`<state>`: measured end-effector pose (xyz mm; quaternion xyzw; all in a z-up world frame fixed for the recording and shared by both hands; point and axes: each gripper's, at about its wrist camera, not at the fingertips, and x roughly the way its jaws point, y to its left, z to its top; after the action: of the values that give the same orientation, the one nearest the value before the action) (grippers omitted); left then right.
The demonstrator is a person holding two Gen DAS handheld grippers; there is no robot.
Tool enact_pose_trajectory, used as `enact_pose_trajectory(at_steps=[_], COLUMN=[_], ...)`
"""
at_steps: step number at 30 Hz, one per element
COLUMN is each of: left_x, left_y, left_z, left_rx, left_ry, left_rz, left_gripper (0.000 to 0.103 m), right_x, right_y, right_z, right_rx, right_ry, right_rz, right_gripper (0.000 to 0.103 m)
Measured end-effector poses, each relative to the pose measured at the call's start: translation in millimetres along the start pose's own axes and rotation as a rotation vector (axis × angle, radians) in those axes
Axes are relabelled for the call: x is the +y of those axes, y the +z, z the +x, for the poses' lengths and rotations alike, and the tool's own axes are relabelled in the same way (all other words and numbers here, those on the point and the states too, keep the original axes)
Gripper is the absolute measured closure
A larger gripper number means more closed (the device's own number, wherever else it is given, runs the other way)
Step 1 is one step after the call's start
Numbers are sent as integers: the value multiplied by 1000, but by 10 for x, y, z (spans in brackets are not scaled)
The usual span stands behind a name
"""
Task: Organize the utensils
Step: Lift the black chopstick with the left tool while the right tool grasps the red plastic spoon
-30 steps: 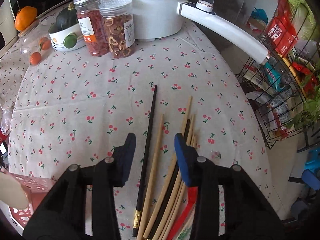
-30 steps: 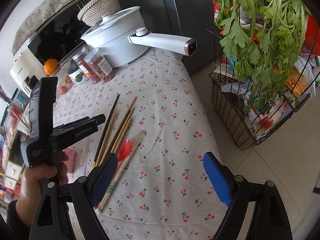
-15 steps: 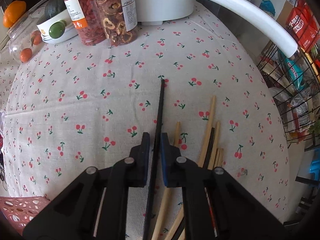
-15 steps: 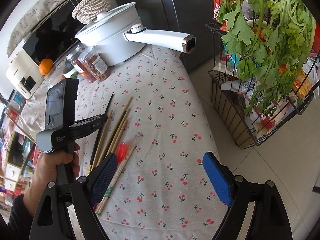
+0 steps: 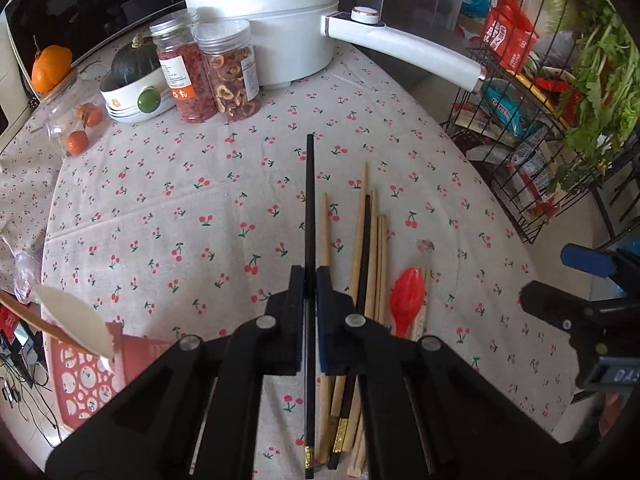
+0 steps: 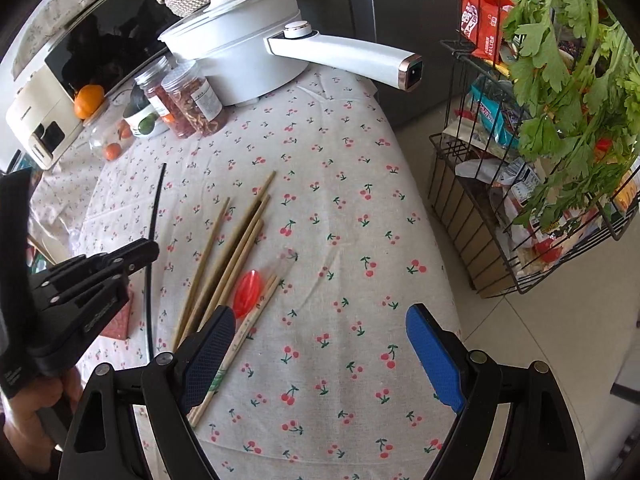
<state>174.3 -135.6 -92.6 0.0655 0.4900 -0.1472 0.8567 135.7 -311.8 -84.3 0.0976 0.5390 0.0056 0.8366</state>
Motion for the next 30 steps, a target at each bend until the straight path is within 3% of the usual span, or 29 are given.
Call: enact_pose_trajectory(at_steps=[9,15,18,20,23,26,30], left_x=[247,418,451,494,570,623,673], left_y=[-426,-656,-724,-767,-808,-844,-888], left_z=[-863,-1155,-1295,-1374,-1434,-1482,-1511], left_rx=[-152,-220,-253,-266,-273,-274,-269], left_ry=[-82,-120,-135,-142,-161,-174,-191], left_rz=[9,-14,2,6,-5,-10,-16], left_gripper=[97,97,97,97,97,97,97], right_x=[224,322,334,313,289,311,384], right_y=[-21,21,84,127,186,223,238], right_z=[216,378,452,517,626,720,826], right_rx=[52,65,57,61,67,69,78], right_ry=[-2,80,115,144,183,202,211], right_rz=[-36,-25,-16,7,44,49,21], right_gripper=[15,17,36,54,71,77,78])
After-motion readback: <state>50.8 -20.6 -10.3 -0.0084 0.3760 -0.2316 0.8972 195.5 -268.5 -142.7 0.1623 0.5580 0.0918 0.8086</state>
